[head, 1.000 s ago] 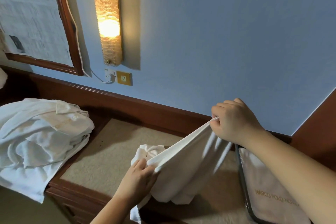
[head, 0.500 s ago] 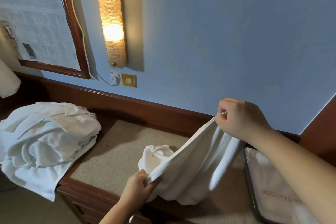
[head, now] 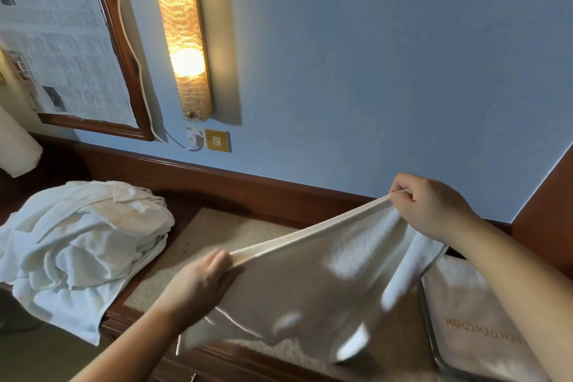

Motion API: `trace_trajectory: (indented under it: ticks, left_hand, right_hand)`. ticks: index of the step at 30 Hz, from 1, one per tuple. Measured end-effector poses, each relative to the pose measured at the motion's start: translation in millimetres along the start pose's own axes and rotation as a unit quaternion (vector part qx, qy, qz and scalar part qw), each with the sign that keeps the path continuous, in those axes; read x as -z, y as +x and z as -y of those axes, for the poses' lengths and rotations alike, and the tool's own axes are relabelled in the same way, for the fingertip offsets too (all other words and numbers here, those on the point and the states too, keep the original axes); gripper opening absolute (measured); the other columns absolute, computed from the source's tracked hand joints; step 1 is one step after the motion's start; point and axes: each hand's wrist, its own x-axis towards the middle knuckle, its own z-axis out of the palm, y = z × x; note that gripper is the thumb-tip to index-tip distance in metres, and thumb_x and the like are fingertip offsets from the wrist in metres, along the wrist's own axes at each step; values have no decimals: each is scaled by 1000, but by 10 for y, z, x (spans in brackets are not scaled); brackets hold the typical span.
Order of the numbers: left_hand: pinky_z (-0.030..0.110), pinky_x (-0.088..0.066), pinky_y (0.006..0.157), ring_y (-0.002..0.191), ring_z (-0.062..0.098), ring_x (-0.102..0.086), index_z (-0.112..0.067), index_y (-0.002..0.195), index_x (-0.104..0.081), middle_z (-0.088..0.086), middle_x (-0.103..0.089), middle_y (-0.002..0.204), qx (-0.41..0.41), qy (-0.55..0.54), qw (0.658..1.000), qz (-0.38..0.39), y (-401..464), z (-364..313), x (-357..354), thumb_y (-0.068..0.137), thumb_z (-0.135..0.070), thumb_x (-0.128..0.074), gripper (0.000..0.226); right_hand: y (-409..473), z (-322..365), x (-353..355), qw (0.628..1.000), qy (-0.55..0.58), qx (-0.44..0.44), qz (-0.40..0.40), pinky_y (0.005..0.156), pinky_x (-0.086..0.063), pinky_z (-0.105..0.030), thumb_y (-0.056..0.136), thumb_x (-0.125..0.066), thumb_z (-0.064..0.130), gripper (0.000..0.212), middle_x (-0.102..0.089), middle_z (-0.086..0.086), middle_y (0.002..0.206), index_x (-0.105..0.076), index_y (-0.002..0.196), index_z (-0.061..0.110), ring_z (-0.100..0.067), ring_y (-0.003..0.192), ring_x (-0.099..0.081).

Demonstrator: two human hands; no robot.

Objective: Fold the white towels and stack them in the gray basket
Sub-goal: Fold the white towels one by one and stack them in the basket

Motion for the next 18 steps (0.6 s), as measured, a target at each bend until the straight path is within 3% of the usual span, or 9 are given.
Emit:
trace_trajectory:
  ticks: [4,6,8,10,12,15,17,18]
  left_hand:
    - [30,-53,45,76,26,-70,-5,119,-68,18,-62,110,0,57,998,33,583,-127,508,98,-12,-65,23]
    - [29,-55,57,76,13,-67,-18,108,-68,-3,-67,99,38,-18,999,-26,951,-322,788,101,-22,-65,9]
    - [28,-50,65,74,9,-63,-24,100,-62,-15,-65,85,31,-37,996,-76,1259,-496,988,105,-36,-58,14]
    - [28,-49,67,75,10,-62,-24,101,-61,-15,-66,86,-5,-35,996,-87,1499,-720,1162,106,-39,-57,16]
    - [26,-49,67,77,8,-62,-23,102,-63,-14,-67,90,-44,-55,992,-101,1674,-953,1352,105,-37,-59,14]
    - [31,-52,67,79,10,-64,-22,104,-64,-13,-67,95,-88,-75,987,-112,1820,-1190,1554,103,-32,-62,11]
    - [35,-54,67,81,12,-65,-22,106,-63,-13,-65,99,-124,-86,982,-112,1852,-1292,1662,104,-36,-60,14]
    - [36,-54,67,81,11,-64,-23,107,-61,-13,-64,100,-144,-88,979,-114,1854,-1327,1717,105,-39,-57,17]
  right_hand:
    - [-10,38,78,999,15,-20,-39,58,-33,-34,93,-42,18,14,-46,-5,62,-46,80,12,-22,60,-36]
    - [15,149,161,999,17,-27,-33,59,-31,-34,92,-40,18,13,-39,0,62,-46,83,10,-20,63,-32]
    - [34,313,275,999,44,-25,-8,62,-36,-33,91,-41,21,20,-50,10,62,-56,79,15,-19,65,-45]
    - [-2,539,424,994,104,-9,21,68,-43,-32,93,-46,29,25,-64,14,69,-68,81,27,-13,75,-58]
    - [-85,755,541,983,174,38,37,73,-45,-33,87,-51,51,24,-67,14,74,-71,96,40,-6,75,-61]
    - [-174,1024,659,982,148,101,62,78,-47,-28,68,-59,90,66,-63,16,75,-52,127,60,3,78,-61]
    - [-153,1155,682,985,101,110,81,82,-47,-26,66,-63,92,78,-60,20,75,-43,136,65,8,84,-60]
    - [-126,1198,682,984,98,116,91,78,-46,-25,70,-66,87,68,-58,21,69,-49,131,63,9,75,-58]
